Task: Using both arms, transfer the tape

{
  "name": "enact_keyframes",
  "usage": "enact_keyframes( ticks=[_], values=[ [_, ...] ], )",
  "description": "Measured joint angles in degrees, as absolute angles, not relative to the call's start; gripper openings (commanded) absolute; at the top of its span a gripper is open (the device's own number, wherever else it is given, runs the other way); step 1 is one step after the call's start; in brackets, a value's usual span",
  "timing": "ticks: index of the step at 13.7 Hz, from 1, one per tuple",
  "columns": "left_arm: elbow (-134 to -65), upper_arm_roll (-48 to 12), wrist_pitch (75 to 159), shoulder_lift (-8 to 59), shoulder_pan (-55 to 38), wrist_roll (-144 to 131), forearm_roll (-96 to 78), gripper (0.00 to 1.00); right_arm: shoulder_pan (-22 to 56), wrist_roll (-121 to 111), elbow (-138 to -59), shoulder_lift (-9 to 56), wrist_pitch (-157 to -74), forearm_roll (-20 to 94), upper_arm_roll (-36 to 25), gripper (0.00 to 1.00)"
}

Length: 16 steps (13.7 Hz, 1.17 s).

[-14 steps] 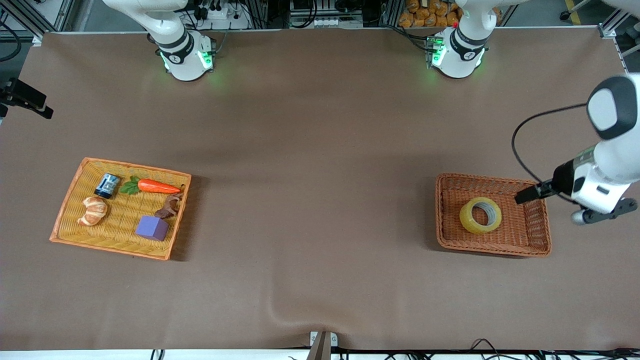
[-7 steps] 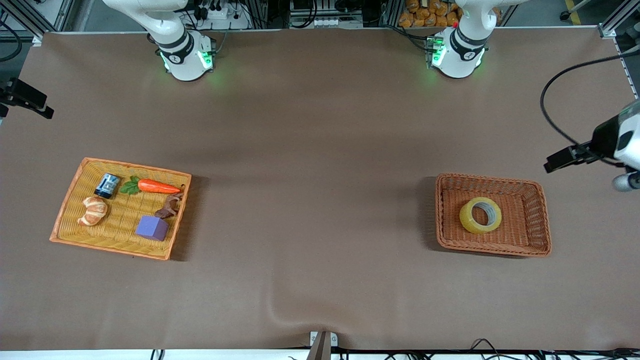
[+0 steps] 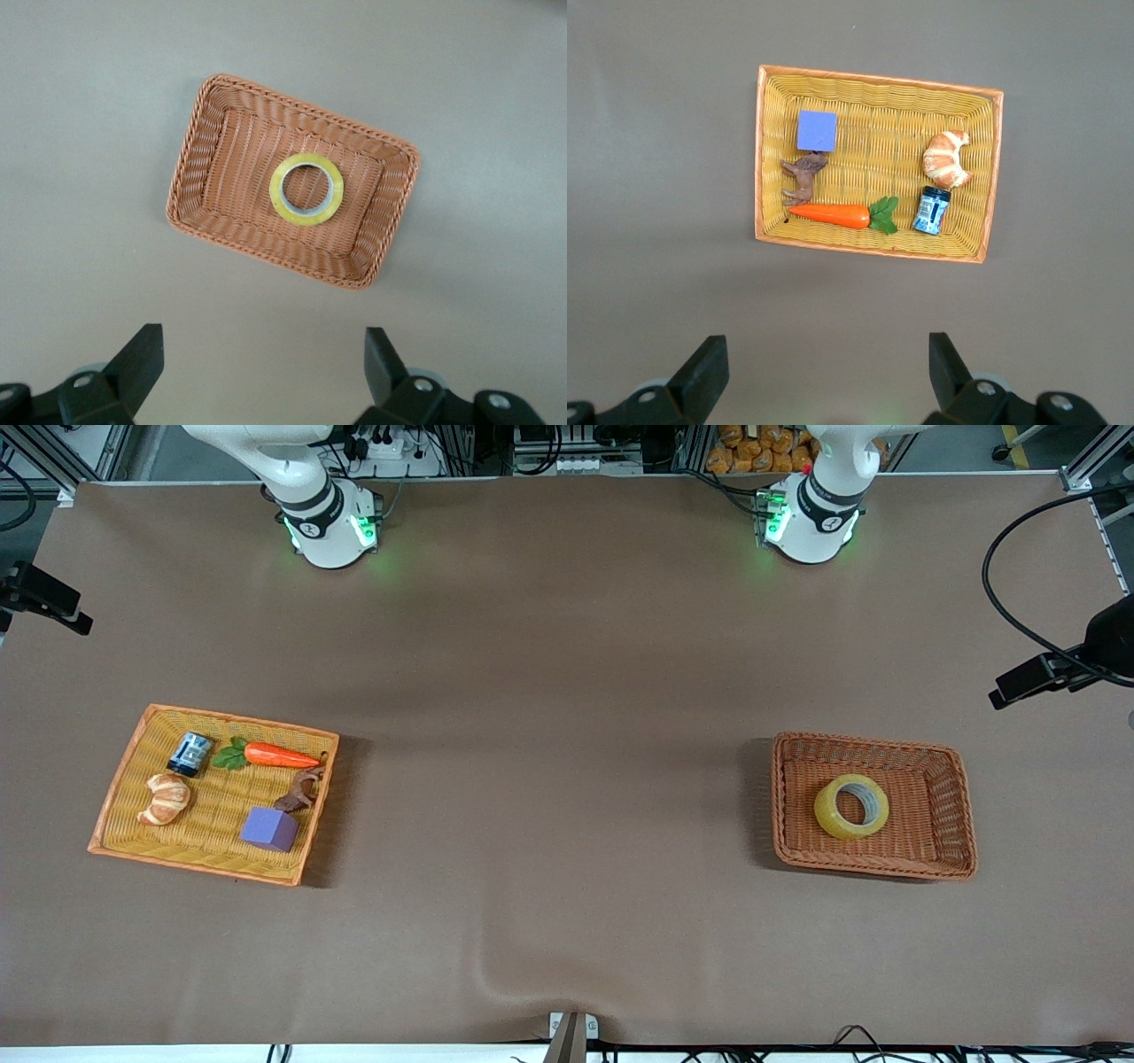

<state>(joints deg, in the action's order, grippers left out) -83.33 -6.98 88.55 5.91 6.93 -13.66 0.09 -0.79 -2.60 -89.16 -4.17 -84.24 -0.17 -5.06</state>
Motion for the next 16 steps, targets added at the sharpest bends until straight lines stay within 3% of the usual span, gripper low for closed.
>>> enact_keyframes(
  ticks=[16],
  values=[
    [-83.3, -8.8, 85.3, 1.6, 6.5, -13.9, 0.1, 1.00, -0.8, -2.6, -89.0, -4.2, -84.2, -0.2, -5.0, 1.00]
  ],
)
